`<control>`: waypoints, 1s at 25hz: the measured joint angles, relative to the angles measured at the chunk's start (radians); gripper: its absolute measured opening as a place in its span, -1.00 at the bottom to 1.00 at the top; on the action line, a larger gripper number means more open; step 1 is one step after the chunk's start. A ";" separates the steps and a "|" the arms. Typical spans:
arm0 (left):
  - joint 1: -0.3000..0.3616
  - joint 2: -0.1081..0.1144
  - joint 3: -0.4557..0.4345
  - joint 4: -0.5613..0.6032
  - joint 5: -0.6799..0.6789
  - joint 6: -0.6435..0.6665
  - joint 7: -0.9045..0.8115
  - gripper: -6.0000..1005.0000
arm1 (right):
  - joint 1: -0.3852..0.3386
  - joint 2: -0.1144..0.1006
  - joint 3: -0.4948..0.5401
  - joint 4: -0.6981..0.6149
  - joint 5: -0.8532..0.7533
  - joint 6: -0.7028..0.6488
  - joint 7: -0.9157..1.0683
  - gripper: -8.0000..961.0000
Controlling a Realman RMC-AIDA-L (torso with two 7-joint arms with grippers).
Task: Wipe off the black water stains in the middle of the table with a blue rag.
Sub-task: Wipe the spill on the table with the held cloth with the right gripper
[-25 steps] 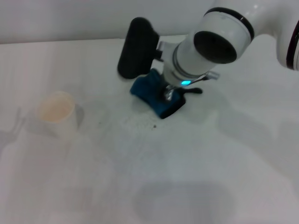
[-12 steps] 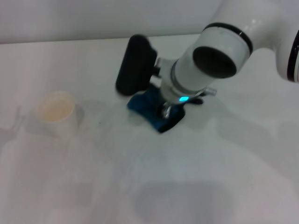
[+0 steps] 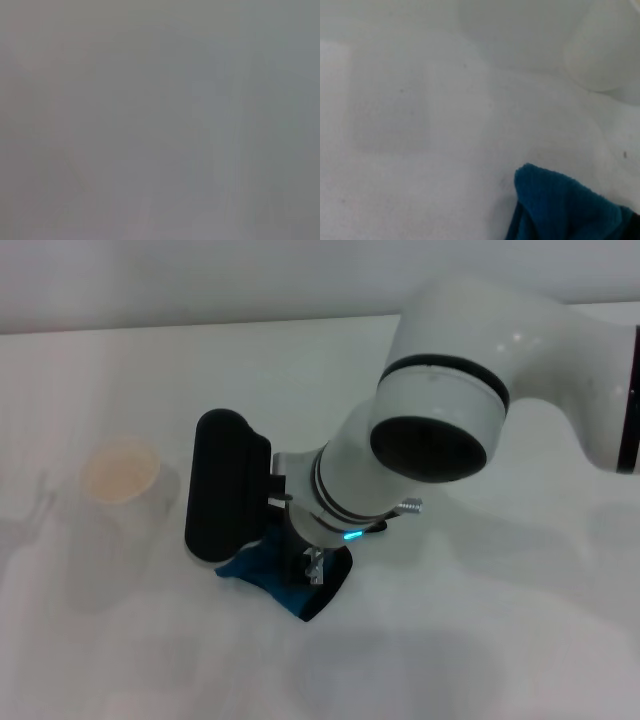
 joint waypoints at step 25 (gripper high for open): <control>0.003 0.004 0.008 0.018 0.000 0.000 0.000 0.78 | -0.042 0.000 0.328 0.218 -0.182 0.001 -0.094 -0.77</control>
